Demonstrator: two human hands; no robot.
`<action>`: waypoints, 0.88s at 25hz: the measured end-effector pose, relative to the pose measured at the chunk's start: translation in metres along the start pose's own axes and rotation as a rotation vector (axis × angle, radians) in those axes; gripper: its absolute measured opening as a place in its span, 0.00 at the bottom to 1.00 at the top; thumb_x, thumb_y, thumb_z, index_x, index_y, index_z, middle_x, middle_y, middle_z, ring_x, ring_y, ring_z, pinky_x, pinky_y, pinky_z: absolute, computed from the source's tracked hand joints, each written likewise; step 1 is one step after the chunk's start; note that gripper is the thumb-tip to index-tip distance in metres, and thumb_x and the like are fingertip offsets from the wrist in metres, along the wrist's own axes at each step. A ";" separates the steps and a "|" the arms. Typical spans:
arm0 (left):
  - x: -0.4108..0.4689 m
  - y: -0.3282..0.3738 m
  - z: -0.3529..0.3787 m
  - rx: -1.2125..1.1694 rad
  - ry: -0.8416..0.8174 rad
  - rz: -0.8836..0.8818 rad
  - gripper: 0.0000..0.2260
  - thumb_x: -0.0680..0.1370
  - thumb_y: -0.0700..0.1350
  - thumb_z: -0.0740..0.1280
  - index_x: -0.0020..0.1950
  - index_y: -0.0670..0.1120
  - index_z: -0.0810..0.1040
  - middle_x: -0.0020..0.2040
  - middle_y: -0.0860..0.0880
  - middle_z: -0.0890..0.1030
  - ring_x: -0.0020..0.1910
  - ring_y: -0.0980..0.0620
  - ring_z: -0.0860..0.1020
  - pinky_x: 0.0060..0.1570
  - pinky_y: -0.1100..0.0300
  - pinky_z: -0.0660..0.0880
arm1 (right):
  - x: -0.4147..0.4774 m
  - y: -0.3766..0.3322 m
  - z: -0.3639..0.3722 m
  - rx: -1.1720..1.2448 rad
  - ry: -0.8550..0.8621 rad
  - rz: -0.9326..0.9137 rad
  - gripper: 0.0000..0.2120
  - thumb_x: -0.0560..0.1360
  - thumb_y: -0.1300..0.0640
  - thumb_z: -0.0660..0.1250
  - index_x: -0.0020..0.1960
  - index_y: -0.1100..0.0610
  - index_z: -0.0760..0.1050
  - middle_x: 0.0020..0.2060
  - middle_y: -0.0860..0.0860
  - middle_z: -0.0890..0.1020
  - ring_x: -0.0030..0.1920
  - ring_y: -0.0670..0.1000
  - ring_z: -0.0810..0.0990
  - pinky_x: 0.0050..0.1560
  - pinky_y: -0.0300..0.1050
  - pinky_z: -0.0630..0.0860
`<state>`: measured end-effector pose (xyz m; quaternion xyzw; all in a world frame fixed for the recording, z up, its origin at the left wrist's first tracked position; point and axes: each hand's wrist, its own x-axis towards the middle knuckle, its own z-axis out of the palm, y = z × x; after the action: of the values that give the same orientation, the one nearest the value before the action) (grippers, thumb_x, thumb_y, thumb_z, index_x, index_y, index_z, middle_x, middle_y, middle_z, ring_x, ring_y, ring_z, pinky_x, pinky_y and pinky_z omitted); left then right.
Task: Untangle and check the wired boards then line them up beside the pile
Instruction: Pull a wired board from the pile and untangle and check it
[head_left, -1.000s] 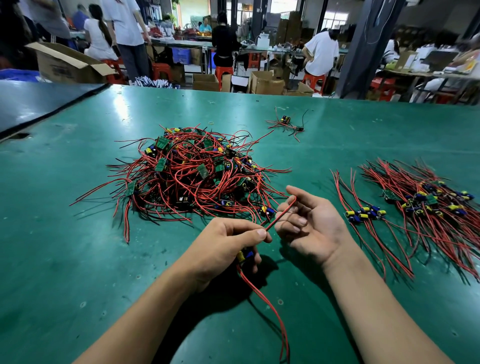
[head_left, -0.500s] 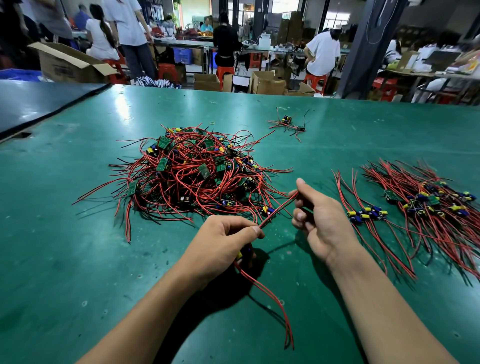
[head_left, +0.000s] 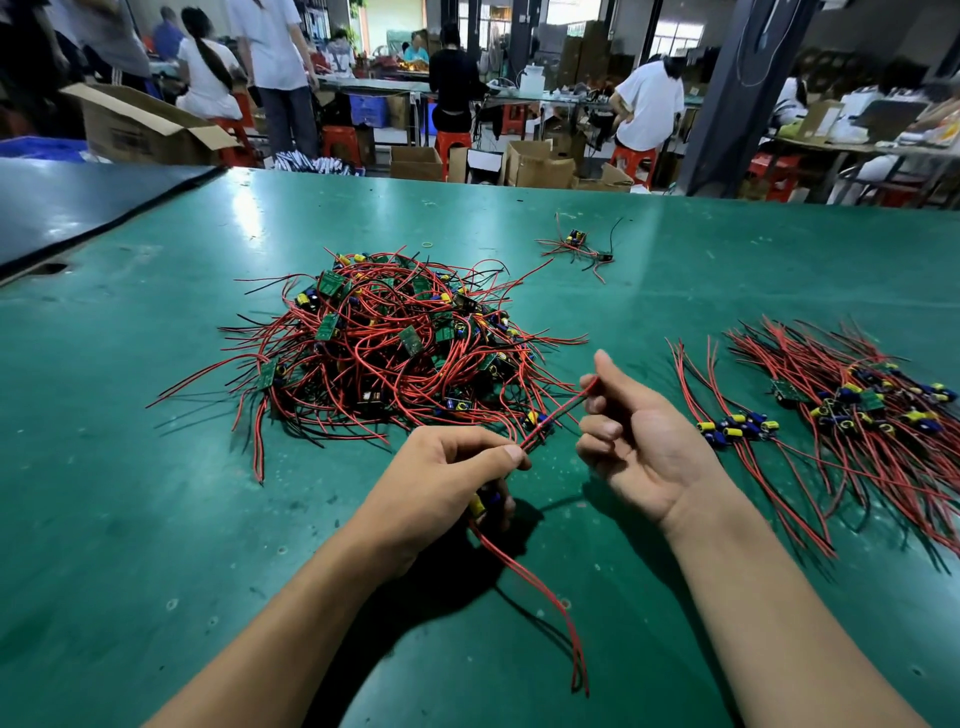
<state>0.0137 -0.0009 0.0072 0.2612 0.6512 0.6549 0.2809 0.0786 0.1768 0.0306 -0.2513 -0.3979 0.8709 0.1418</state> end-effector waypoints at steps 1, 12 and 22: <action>0.000 0.002 0.000 -0.050 0.015 0.001 0.06 0.77 0.41 0.69 0.42 0.41 0.84 0.30 0.42 0.80 0.26 0.49 0.78 0.29 0.62 0.74 | 0.002 0.002 0.000 -0.062 0.026 -0.046 0.20 0.66 0.39 0.72 0.41 0.57 0.79 0.28 0.46 0.72 0.21 0.42 0.65 0.21 0.34 0.62; 0.004 0.022 -0.006 -0.331 0.311 0.124 0.05 0.80 0.43 0.64 0.48 0.43 0.78 0.44 0.41 0.86 0.40 0.47 0.84 0.42 0.51 0.81 | -0.012 0.031 0.004 -0.711 -0.431 -0.007 0.12 0.64 0.48 0.81 0.41 0.53 0.83 0.33 0.50 0.78 0.26 0.45 0.71 0.26 0.36 0.67; 0.005 0.019 -0.006 -0.345 0.290 0.133 0.04 0.79 0.36 0.64 0.48 0.43 0.77 0.49 0.42 0.85 0.50 0.43 0.84 0.52 0.48 0.79 | -0.014 0.033 0.022 -0.426 -0.347 -0.090 0.18 0.70 0.45 0.71 0.43 0.61 0.79 0.31 0.53 0.78 0.23 0.48 0.72 0.22 0.37 0.67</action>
<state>0.0053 -0.0021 0.0261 0.1548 0.5447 0.8041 0.1810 0.0763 0.1356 0.0219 -0.1045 -0.6013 0.7903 0.0540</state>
